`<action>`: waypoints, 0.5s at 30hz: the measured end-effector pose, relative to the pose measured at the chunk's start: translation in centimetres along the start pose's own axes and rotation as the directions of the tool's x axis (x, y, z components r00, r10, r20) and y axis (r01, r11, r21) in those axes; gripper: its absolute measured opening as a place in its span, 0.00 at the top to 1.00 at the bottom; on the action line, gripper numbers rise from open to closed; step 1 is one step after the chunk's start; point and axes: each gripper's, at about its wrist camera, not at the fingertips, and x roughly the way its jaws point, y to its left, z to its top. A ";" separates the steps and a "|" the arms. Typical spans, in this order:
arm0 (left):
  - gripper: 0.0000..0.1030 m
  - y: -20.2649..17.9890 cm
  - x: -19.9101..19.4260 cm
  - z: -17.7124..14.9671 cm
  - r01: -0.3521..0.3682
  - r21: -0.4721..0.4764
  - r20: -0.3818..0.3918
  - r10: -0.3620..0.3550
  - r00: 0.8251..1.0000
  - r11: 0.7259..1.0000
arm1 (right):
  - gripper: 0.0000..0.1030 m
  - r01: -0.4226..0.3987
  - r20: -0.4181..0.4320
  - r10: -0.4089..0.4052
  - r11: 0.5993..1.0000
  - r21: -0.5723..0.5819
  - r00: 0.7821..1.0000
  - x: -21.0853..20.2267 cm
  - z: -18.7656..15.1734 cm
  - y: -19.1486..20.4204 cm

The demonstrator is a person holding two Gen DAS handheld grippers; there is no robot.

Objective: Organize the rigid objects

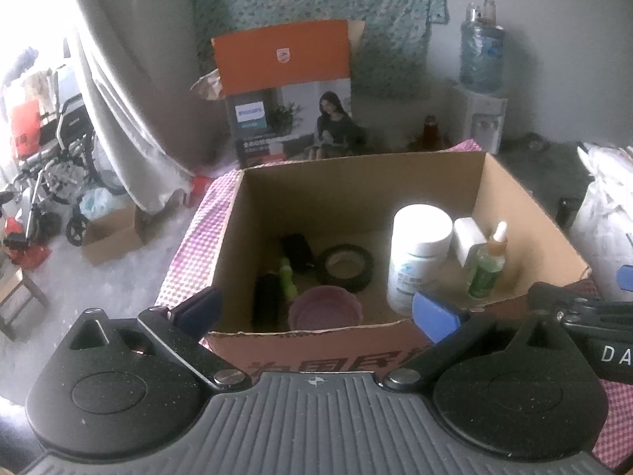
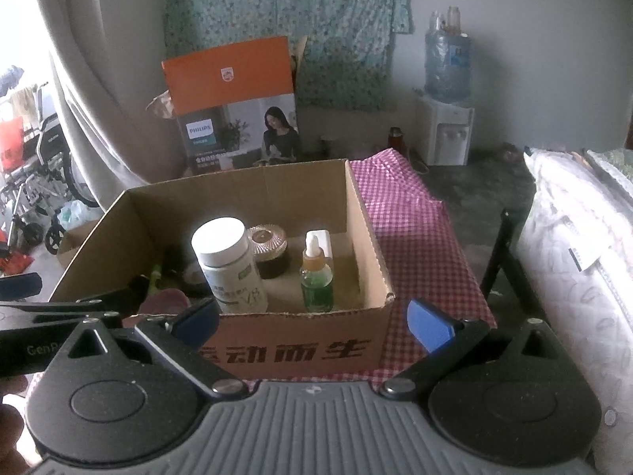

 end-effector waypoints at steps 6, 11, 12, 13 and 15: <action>0.00 0.7 0.2 0.2 0.017 -0.031 -0.009 -0.018 1.000 0.999 | 0.00 0.027 0.001 -0.027 0.999 -0.020 1.000 0.3 0.4 0.3; 0.00 0.6 0.3 0.1 0.009 -0.031 -0.015 -0.010 1.000 0.999 | 0.00 0.030 -0.006 -0.030 0.999 -0.019 1.000 0.7 0.5 0.3; 0.00 0.6 0.3 0.1 0.009 -0.032 -0.017 -0.009 1.000 0.999 | 0.00 0.028 -0.009 -0.029 0.999 -0.017 1.000 0.7 0.5 0.2; 0.00 0.6 0.3 0.1 0.008 -0.032 -0.019 -0.009 1.000 0.999 | 0.00 0.027 -0.011 -0.027 1.000 -0.016 1.000 0.8 0.5 0.2; 0.00 0.5 0.2 0.1 0.006 -0.032 -0.022 -0.006 1.000 0.999 | 0.00 0.027 -0.013 -0.027 1.000 -0.016 1.000 0.8 0.5 0.2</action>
